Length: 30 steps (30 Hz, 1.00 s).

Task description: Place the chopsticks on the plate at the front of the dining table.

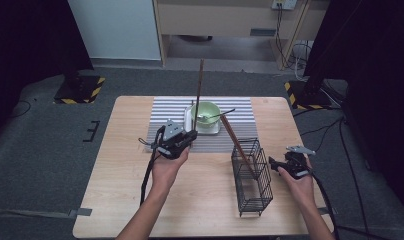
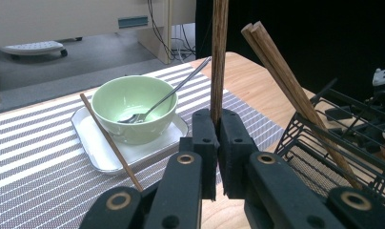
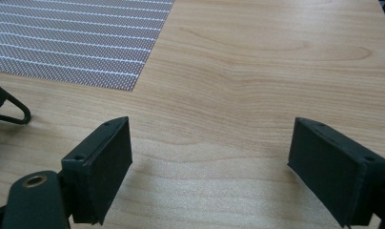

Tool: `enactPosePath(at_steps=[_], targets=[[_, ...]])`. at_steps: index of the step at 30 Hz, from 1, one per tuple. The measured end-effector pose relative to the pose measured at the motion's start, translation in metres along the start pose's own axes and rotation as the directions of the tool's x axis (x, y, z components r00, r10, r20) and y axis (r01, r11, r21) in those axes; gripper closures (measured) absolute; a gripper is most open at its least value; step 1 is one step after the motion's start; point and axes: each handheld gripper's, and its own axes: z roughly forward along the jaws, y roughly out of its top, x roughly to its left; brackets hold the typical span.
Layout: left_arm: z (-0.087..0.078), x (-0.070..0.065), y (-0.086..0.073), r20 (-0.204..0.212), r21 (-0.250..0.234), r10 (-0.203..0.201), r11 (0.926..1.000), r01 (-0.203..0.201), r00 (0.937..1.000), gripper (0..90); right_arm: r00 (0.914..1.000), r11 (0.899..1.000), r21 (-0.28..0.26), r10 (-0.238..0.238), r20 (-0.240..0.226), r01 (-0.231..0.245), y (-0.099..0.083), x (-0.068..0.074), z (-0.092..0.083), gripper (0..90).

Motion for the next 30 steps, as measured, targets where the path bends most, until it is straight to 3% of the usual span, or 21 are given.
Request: enactPosePath(at_steps=[7,23,28,30], targets=[[0.002,-0.004,0.005,-0.016,-0.020,-0.006,0.9998,0.006,0.9998,86.1,1.0000,0.999,0.039,-0.009,-0.002,0.009,0.000,0.002,0.003,13.0],[0.008,-0.003,0.022,-0.062,-0.021,-0.007,0.9998,0.006,0.9980,86.1,0.9997,0.998,0.055,-0.025,0.005,0.025,0.001,0.004,0.005,7.9],[0.013,0.000,0.024,-0.094,-0.015,-0.016,0.9998,0.015,0.9955,86.1,0.9996,0.998,0.059,-0.027,0.003,0.027,0.001,0.005,0.005,7.5],[0.018,0.003,0.022,-0.128,0.001,-0.008,1.0000,0.008,0.9918,86.1,0.9996,0.998,0.062,-0.027,0.004,0.026,0.001,0.005,0.005,6.8]])
